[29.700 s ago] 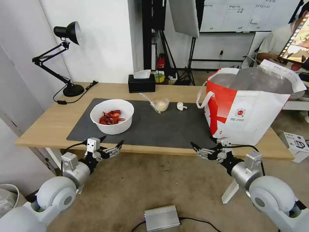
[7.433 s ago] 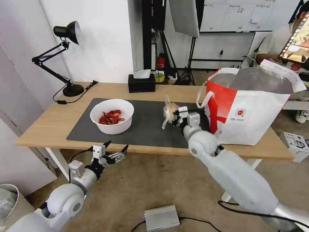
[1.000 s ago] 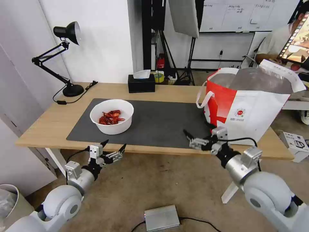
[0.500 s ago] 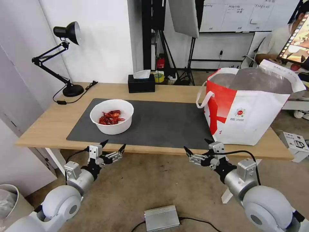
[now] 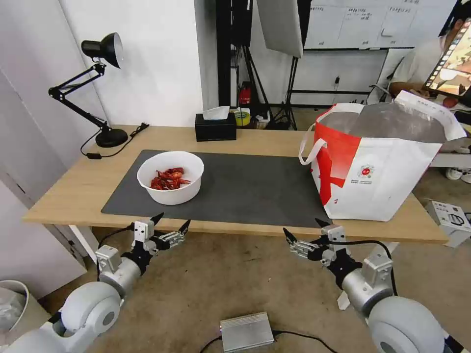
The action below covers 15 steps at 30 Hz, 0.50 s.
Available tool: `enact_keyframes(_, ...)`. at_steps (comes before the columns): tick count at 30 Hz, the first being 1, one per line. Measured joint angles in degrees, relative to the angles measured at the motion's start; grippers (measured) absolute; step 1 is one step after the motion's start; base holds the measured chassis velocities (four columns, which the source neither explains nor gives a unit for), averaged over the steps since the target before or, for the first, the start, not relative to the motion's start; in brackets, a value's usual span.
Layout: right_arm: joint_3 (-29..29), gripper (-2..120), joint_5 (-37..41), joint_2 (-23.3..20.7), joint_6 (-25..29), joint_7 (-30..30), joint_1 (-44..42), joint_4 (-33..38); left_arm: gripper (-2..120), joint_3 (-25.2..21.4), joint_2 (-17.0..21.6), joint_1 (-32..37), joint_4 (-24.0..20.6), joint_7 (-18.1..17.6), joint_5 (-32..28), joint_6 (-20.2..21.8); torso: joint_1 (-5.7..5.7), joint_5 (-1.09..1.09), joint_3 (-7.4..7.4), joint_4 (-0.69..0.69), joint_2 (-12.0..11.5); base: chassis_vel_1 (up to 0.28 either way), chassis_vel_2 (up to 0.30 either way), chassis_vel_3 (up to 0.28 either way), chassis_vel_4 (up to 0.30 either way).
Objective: Pick up the trash from the table and place it into the takeout bag.
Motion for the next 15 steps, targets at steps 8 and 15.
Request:
enact_keyframes(8,-0.1,100,-3.0,0.9,1.8,0.1,-0.3,-0.8,100,0.0,0.1,-0.1,0.0,0.0,-0.2,0.0,0.00,0.00,0.00,0.00,0.0,0.000,0.000,0.000,0.000)
enact_keyframes(15,-0.1,100,-4.1,1.1,1.9,0.7,-0.4,-0.9,100,0.0,0.1,-0.2,0.0,0.0,-0.2,0.0,0.00,0.00,0.00,0.00,0.0,0.000,0.000,0.000,0.000)
